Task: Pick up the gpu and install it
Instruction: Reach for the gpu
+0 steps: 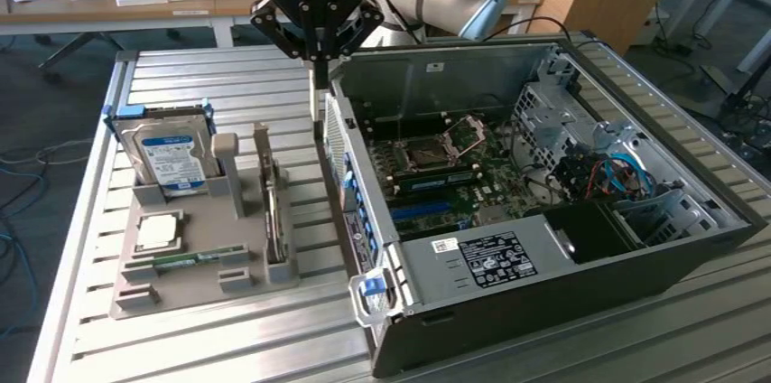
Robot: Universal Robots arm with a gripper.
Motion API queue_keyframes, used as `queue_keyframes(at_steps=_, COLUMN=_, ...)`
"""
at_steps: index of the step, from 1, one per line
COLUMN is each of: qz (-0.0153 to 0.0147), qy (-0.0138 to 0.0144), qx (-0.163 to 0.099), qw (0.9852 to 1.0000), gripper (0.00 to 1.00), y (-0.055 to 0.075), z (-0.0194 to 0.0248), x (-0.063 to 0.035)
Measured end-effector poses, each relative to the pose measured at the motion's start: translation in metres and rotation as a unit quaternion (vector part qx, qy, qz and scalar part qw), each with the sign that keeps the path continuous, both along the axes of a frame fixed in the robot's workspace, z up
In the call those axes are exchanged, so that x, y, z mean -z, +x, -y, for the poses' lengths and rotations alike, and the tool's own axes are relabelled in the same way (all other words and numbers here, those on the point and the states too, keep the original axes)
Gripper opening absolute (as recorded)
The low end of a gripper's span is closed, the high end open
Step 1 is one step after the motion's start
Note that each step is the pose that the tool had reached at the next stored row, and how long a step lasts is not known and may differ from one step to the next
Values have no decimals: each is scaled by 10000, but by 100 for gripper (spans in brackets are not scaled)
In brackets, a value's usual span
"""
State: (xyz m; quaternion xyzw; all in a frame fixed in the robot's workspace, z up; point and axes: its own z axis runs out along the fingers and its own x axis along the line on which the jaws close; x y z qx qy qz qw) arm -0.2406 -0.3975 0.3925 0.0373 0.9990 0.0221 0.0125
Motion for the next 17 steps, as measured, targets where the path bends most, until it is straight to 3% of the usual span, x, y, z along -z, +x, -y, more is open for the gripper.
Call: queue_keyframes(at_steps=17, qz=0, qy=0, qx=1, qw=10000, gripper=11, y=-144, z=-1, x=7)
